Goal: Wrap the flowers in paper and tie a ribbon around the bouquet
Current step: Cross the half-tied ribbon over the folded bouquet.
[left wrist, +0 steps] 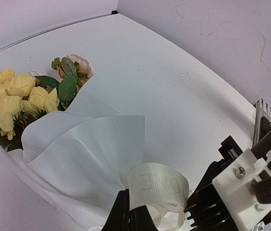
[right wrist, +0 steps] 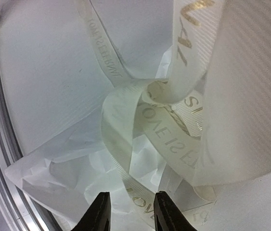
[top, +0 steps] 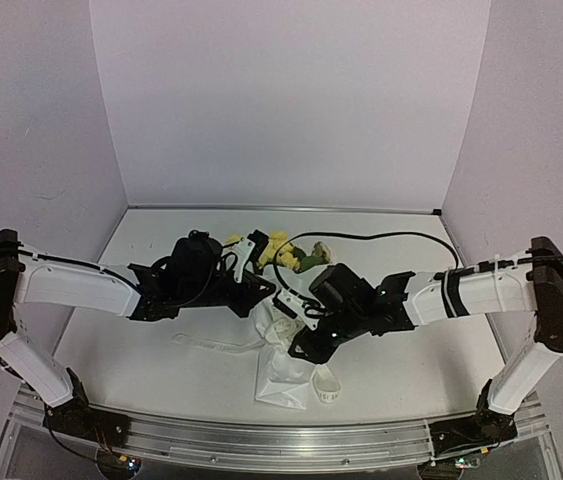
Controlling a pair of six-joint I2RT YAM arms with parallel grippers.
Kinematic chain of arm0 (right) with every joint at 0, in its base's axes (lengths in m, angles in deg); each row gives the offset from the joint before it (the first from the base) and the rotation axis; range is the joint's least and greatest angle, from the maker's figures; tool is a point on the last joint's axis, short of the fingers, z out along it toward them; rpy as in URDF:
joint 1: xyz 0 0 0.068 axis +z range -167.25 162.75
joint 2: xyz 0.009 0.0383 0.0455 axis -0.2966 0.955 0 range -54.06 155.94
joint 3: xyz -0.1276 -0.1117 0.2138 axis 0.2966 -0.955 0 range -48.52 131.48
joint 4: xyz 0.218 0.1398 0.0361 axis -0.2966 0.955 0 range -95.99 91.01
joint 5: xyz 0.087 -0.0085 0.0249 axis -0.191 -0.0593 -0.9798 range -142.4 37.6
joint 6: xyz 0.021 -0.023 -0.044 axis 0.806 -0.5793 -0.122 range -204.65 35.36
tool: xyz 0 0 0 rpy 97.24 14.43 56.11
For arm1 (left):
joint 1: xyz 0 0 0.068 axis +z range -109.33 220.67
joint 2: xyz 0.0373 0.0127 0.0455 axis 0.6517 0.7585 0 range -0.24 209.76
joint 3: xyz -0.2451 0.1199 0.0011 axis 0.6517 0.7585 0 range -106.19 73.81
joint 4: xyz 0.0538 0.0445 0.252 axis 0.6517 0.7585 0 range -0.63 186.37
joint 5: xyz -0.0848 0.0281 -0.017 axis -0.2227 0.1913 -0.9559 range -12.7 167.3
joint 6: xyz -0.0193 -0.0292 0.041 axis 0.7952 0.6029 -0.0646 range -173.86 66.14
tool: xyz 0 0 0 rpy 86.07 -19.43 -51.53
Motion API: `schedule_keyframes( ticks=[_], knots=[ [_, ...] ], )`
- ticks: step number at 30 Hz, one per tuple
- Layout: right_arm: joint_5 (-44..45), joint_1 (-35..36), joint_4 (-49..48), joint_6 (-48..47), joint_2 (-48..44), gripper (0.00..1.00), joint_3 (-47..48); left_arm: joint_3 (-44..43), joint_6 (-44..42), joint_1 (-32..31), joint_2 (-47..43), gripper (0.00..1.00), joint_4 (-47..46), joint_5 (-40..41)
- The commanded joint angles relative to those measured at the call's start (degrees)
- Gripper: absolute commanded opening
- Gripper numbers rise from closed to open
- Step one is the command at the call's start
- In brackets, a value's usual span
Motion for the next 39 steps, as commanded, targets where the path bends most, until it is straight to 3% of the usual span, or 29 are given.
schedule_keyframes(
  ticks=[1, 11, 18, 34, 39],
  knots=[
    [4.3, 0.2, -4.7, 0.8, 2.1, 0.29, 0.1, 0.0, 0.8, 0.5, -2.1, 0.00, -2.6, -1.6],
    [5.2, 0.3, -4.9, 2.8, 0.8, 0.16, -1.1, 0.0, 2.1, 1.4, -1.9, 0.00, -2.8, -2.1],
    [4.4, 0.7, -4.4, 4.5, -2.0, 0.01, -2.8, 0.2, 3.1, 2.0, -1.4, 0.00, -2.7, -2.4],
    [13.2, 0.7, -2.8, 9.5, -7.5, 0.00, -7.6, 3.3, 4.2, 2.5, -5.3, 0.00, -2.9, -5.3],
    [13.3, 0.7, -2.5, 16.0, -5.4, 0.00, -5.9, 6.0, 4.1, 2.4, -8.1, 0.00, -3.2, -9.5]
  ],
)
